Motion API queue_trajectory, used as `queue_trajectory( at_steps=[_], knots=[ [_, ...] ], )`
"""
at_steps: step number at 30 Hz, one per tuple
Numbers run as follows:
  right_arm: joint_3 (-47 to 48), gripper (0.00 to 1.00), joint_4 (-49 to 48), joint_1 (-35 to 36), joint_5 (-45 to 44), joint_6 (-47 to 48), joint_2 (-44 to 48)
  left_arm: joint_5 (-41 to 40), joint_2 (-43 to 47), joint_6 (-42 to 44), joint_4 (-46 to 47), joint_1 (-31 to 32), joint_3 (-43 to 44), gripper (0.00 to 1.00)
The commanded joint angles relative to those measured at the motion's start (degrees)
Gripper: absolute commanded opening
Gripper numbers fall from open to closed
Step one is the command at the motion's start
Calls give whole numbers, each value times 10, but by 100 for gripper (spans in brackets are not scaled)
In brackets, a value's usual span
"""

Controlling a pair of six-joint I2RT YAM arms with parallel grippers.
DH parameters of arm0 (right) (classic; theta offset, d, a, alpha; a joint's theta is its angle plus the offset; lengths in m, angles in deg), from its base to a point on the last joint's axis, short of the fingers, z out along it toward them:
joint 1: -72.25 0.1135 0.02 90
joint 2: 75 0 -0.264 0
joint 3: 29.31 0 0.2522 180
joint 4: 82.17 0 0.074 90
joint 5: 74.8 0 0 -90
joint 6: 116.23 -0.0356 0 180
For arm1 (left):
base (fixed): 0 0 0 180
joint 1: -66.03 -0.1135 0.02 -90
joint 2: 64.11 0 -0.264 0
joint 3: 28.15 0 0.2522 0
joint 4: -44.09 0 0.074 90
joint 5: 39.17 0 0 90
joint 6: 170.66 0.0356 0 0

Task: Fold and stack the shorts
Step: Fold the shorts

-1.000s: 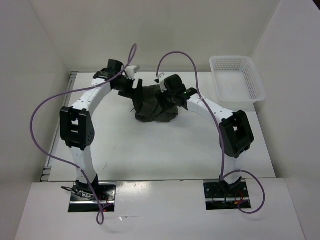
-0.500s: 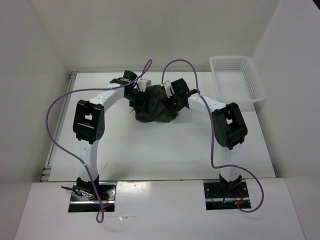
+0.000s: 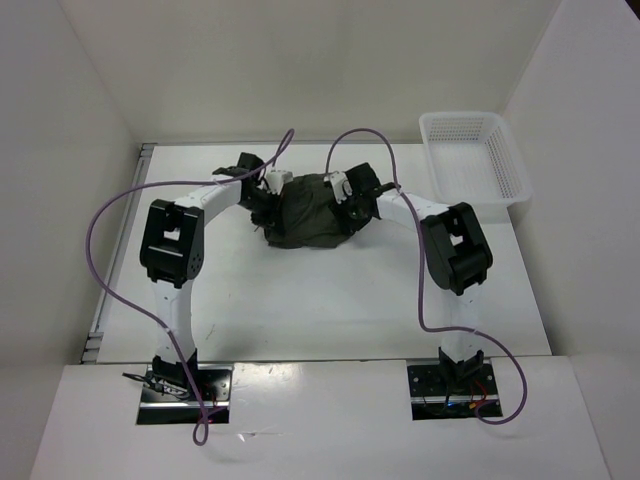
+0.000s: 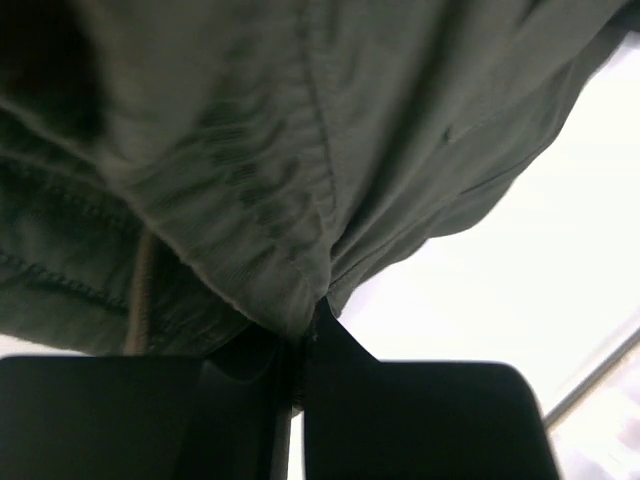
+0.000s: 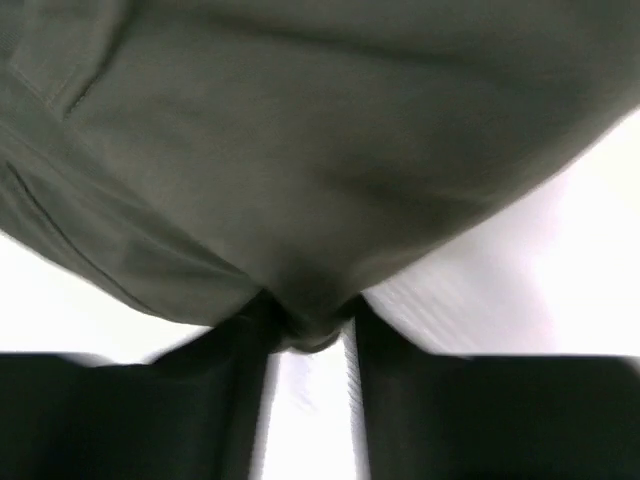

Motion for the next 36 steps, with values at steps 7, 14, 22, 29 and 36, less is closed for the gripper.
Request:
queue_trajectory(
  at_steps=[7, 14, 22, 29, 36],
  knots=[
    [-36, 0, 35, -8, -3, 58, 46, 17, 99, 3, -32, -41, -90, 0],
    [-150, 0, 146, 30, 95, 144, 170, 81, 183, 3, -97, -42, -193, 35],
    [-141, 79, 187, 29, 124, 159, 219, 106, 243, 3, -163, -50, -167, 91],
    [-165, 82, 134, -3, 123, 113, 221, 56, 196, 3, -46, -36, -20, 100],
    [-193, 82, 97, 2, 97, 103, 209, 49, 74, 3, 10, -12, 36, 100]
  ],
)
